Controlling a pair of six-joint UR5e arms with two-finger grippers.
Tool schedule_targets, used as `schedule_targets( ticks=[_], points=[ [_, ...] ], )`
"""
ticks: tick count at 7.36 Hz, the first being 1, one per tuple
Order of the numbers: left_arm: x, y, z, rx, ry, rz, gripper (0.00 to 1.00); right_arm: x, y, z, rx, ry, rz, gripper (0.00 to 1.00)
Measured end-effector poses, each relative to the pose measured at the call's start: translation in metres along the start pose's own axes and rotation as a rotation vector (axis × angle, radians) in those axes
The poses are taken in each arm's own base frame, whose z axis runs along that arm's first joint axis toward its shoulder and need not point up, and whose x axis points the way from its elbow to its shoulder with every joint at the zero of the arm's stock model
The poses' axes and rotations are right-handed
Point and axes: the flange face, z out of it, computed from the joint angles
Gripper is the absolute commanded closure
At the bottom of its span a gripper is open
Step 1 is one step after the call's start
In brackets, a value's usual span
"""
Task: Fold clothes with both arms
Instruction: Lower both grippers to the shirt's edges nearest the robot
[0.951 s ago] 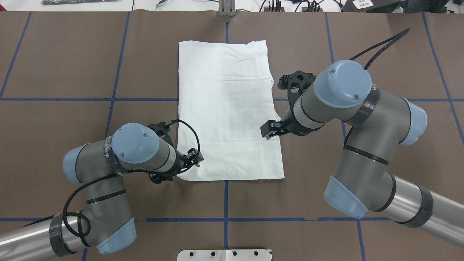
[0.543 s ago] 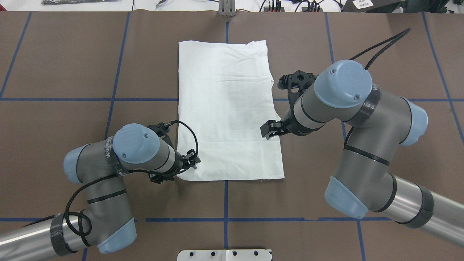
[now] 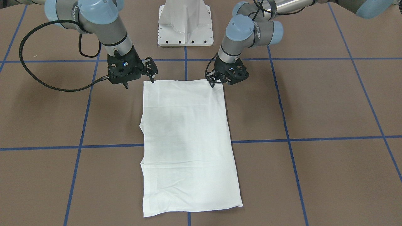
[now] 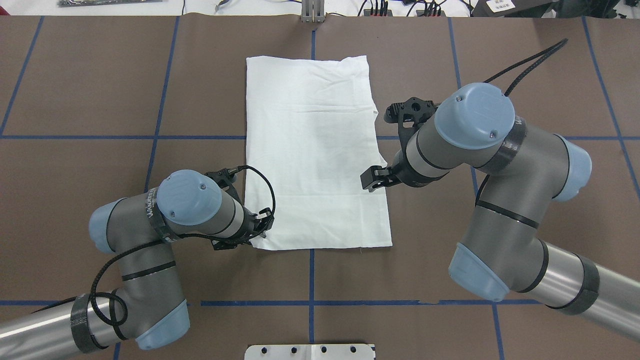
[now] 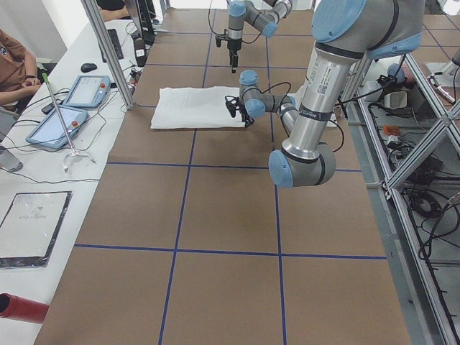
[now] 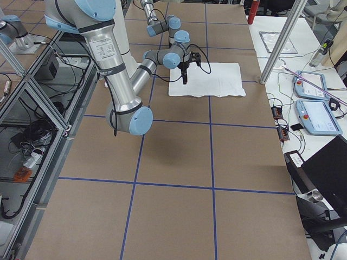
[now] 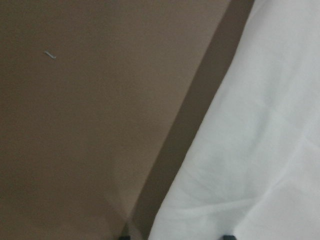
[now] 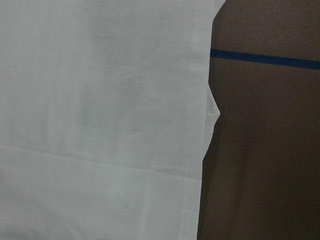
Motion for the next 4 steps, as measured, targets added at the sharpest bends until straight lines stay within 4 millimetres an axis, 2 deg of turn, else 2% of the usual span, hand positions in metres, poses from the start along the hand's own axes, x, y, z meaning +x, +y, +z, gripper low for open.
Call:
schedule_targets(
  ticks=[4],
  points=[
    [0.005, -0.001, -0.023, 0.002, 0.038, 0.003, 1.00, -0.006, 0.008, 0.003, -0.012, -0.006, 0.049, 0.00]
  ],
)
